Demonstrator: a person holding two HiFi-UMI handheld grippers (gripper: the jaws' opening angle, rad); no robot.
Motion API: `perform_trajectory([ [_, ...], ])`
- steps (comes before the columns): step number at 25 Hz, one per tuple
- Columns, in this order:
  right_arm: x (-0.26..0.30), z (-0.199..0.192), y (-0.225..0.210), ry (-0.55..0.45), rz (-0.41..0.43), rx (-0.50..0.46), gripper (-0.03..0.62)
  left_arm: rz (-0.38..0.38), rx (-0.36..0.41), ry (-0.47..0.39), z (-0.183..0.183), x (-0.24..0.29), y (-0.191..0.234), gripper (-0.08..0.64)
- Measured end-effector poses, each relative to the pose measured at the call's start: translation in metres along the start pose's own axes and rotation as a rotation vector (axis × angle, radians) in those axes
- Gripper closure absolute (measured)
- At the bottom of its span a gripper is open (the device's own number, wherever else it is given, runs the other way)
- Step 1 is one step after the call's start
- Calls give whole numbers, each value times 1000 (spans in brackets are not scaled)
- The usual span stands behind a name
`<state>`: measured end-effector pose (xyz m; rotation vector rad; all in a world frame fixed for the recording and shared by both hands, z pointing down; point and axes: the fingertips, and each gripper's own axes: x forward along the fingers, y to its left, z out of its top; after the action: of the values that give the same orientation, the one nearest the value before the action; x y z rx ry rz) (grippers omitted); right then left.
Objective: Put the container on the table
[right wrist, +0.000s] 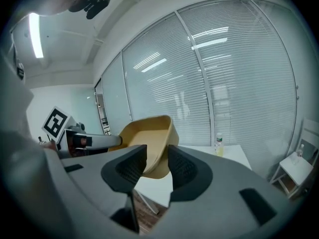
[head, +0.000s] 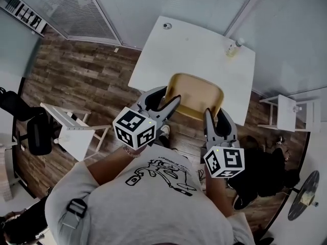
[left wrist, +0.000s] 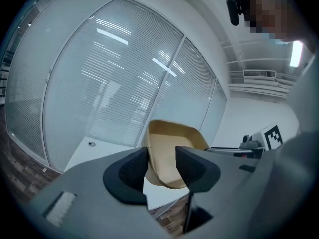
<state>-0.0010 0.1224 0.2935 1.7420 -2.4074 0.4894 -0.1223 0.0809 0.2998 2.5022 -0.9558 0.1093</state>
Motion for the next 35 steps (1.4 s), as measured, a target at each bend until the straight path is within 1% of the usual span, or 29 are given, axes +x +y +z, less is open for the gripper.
perform_trajectory([
  [7,30,2,2,13,-17,19,471,-17,-2,14,11,11,27,388],
  [17,51,7,-16,23,-31,32,471,-20,-17,18,18,35,39,388],
  [27,78,28,-75,7,-21,33,471,-17,-19,20,34,99,39,388],
  [33,96,45,-138,5,-18,47,471,-13,-13,35,46,164,28,388],
  [35,99,50,-150,0,-15,47,471,-11,-9,37,49,177,26,388],
])
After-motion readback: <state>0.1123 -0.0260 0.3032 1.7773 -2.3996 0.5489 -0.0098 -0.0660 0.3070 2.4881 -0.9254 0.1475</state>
